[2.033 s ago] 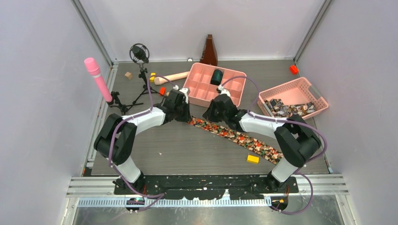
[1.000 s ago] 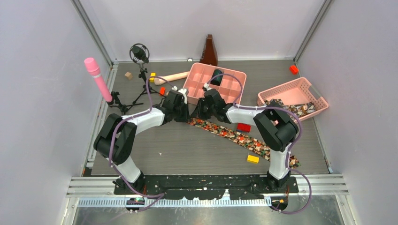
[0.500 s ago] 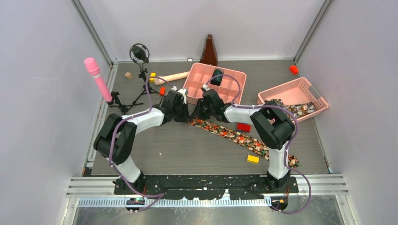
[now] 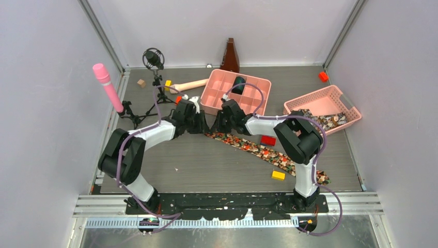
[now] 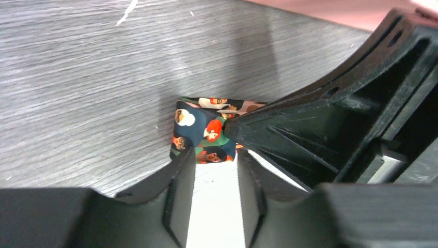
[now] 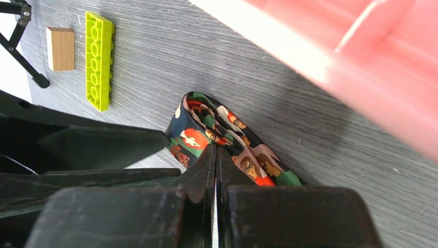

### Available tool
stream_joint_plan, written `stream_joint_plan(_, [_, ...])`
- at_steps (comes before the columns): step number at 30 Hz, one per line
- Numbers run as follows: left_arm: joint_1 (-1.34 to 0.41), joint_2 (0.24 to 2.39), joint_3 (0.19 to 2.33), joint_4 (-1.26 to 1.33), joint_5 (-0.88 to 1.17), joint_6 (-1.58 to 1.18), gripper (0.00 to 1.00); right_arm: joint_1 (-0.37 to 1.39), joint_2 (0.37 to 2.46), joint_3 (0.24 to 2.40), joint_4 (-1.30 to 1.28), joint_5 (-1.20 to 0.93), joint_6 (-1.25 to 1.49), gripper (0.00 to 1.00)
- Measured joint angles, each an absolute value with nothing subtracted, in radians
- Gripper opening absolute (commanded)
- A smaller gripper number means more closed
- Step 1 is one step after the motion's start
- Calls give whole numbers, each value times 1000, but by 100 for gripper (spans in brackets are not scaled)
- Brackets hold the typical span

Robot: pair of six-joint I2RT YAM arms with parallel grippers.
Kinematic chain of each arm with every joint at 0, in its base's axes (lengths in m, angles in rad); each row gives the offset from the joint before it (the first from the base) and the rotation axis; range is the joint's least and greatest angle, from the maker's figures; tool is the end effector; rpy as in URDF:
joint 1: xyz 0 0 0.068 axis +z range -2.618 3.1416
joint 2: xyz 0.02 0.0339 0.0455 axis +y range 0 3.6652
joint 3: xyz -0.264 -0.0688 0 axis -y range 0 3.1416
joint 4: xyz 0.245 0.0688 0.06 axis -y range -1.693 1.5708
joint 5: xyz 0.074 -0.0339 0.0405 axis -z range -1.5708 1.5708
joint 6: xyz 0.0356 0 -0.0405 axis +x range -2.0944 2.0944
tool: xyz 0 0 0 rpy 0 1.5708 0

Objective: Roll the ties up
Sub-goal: Roll the tie at the center of the board.

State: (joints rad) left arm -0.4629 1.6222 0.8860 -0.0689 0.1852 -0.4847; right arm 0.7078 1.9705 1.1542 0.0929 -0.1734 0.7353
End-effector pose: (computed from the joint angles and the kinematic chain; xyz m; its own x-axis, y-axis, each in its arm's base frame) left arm 0.2932 -0.1536 0.1785 -0.8284 -0.0984 -0.5514 0.1888 0.8777 -0.4404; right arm 0.3121 0.2751 0.1471 -0.8685 0.1265 -0.4793 -0.2104 0.7814 0.5875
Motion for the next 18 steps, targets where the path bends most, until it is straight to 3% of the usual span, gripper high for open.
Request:
stream_joint_plan(5, [-414, 1600, 852, -18, 200, -509, 54, 709, 1971, 1154, 87, -168, 732, 0])
stream_joint_plan(18, [-363, 1647, 810, 106, 305, -573, 59, 710, 1971, 1158, 77, -161, 731, 0])
